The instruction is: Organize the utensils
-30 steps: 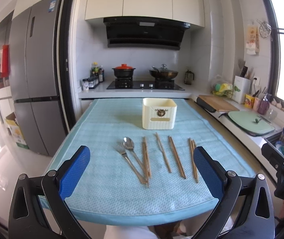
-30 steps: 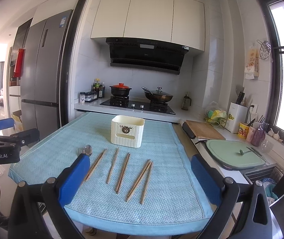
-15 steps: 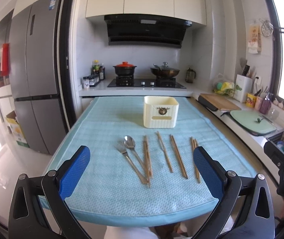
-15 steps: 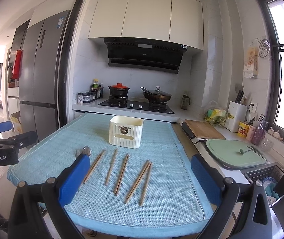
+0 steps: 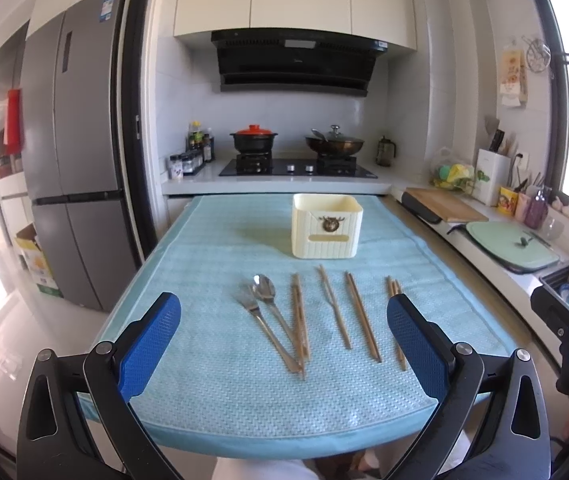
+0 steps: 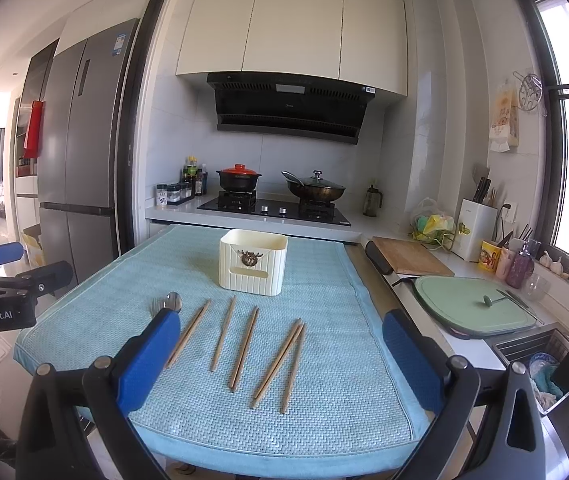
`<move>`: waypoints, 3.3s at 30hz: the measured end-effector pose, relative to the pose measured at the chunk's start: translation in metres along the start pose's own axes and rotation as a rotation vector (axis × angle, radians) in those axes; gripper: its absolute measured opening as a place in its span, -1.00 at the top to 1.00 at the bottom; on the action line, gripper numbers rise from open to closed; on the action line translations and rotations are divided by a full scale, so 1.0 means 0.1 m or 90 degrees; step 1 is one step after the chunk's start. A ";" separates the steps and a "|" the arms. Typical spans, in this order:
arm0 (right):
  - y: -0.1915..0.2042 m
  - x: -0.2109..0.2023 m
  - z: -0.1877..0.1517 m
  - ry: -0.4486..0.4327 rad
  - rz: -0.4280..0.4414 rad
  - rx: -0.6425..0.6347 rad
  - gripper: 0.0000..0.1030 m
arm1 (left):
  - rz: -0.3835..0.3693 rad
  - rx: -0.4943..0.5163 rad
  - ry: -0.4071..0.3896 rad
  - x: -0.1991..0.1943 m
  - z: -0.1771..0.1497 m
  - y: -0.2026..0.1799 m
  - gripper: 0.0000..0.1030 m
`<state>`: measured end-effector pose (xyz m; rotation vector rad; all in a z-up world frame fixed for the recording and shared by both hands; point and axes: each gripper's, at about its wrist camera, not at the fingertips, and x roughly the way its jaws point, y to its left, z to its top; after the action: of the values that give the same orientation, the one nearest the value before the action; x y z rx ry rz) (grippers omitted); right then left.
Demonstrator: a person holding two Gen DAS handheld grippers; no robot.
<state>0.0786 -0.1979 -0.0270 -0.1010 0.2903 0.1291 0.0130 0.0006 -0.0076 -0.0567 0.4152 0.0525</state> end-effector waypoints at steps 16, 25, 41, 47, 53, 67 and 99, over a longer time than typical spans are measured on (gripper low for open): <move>-0.06 0.16 0.01 0.022 0.000 0.004 -1.00 | 0.025 -0.011 0.015 0.19 0.05 0.11 -0.99; -0.25 0.38 0.04 0.031 -0.029 -0.011 -1.00 | 0.058 -0.026 0.060 0.56 0.04 0.32 -0.99; -0.49 1.13 -0.26 0.154 -0.017 0.041 -1.00 | 0.059 -0.054 0.223 1.63 -0.28 0.50 -0.99; -0.53 1.30 -0.28 0.175 0.030 0.060 -1.00 | 0.065 -0.048 0.266 2.09 -0.36 0.48 -0.99; -0.59 1.50 -0.34 0.207 0.028 0.059 -1.00 | 0.086 -0.051 0.320 2.57 -0.51 0.54 -0.99; -0.69 2.69 -0.72 0.364 0.096 0.060 -0.12 | 0.126 -0.035 0.369 3.12 -0.69 0.69 -0.99; -0.70 3.96 -0.79 0.551 0.126 0.016 0.55 | 0.083 -0.039 0.401 4.22 -0.33 1.18 -0.96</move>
<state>0.4426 -0.2316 -0.2116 -0.0982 1.1664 0.2759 0.3775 0.1326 -0.2140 -0.1069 1.0475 0.1780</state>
